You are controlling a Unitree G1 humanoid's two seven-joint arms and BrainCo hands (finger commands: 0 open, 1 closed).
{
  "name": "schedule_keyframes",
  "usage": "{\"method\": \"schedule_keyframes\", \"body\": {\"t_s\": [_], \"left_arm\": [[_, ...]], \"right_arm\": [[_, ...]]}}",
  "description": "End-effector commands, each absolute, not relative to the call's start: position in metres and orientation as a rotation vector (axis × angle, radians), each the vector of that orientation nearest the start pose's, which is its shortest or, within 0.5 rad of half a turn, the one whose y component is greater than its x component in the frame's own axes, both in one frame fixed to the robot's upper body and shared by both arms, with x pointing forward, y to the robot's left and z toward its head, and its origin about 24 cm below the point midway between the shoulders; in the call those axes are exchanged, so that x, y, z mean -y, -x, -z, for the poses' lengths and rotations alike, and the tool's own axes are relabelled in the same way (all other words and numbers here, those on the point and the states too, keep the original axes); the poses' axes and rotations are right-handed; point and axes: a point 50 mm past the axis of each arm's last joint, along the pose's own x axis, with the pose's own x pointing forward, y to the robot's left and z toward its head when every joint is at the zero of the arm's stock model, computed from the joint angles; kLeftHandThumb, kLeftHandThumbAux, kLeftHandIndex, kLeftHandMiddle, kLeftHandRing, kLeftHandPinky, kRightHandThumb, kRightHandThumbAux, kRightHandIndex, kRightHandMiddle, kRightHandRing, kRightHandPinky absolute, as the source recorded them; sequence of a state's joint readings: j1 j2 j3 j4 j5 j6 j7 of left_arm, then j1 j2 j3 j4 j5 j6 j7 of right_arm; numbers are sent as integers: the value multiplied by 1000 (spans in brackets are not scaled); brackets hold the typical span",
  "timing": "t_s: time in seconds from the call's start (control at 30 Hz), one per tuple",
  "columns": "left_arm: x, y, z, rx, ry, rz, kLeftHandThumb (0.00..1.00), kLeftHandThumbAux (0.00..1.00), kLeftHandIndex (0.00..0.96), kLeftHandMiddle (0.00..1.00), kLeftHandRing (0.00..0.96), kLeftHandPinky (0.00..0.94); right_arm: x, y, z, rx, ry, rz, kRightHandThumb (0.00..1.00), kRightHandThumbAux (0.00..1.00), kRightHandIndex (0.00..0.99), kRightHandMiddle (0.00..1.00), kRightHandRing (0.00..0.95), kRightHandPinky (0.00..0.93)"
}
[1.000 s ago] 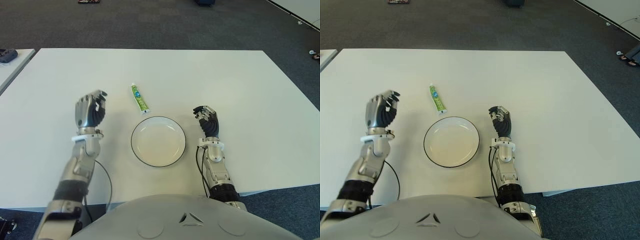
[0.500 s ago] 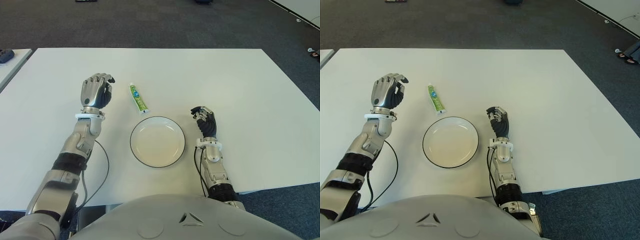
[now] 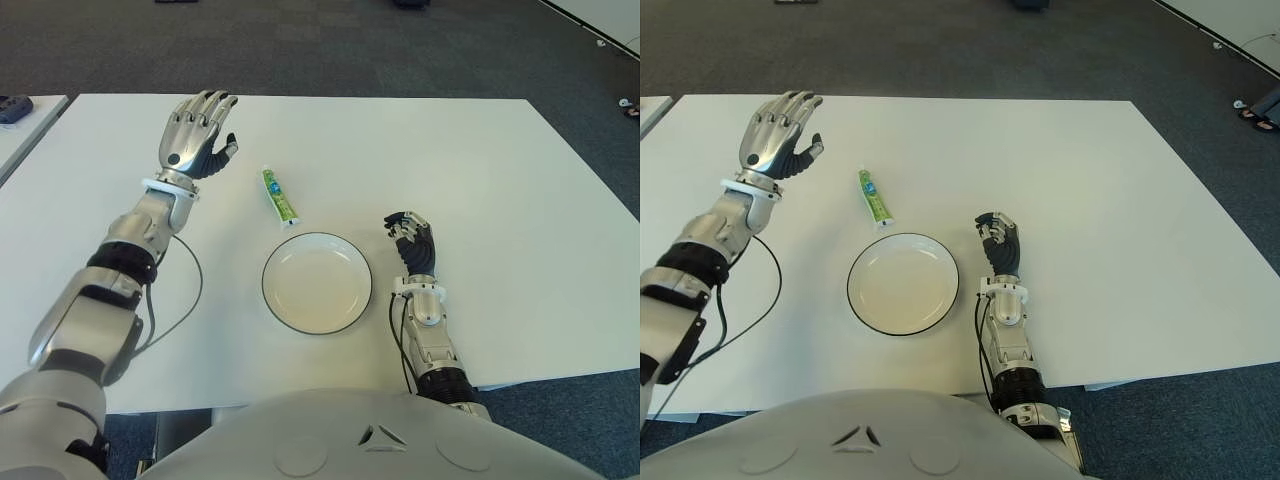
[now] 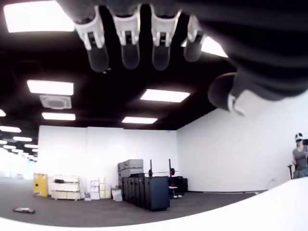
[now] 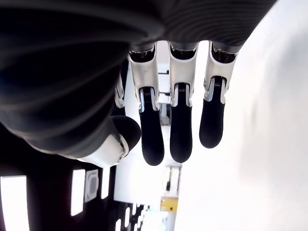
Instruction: Put the toothpaste on the table into the plate.
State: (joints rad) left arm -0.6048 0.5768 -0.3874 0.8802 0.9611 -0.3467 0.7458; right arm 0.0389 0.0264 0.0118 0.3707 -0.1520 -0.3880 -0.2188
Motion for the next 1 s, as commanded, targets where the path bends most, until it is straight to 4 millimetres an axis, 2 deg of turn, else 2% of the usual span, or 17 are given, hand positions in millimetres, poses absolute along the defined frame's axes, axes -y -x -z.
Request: {"method": "schedule_keyframes", "body": {"t_s": [0.03,0.47,0.77,1.0], "left_arm": [[-221,-342,-73,576,-1620,10,605,332,8,52,55,80],[-211,-353,-73,643,-1822,210,543,277,0,1,2,28],[-205,-357,-67,644,-1957,369,505,278,0,0,0,10],[-197,-356,-64,713,-2022,503,455,310,0,0,0,3]], "right_arm": [[149,-227,18,-20,108,174,709,730,429,464,440,447],[150,-226,19,-18,113,183,708,730,429,466,442,443],[150,-225,19,-16,111,188,708,731,428,471,447,456],[151,-224,19,-7,107,193,707,731,428,476,455,472]]}}
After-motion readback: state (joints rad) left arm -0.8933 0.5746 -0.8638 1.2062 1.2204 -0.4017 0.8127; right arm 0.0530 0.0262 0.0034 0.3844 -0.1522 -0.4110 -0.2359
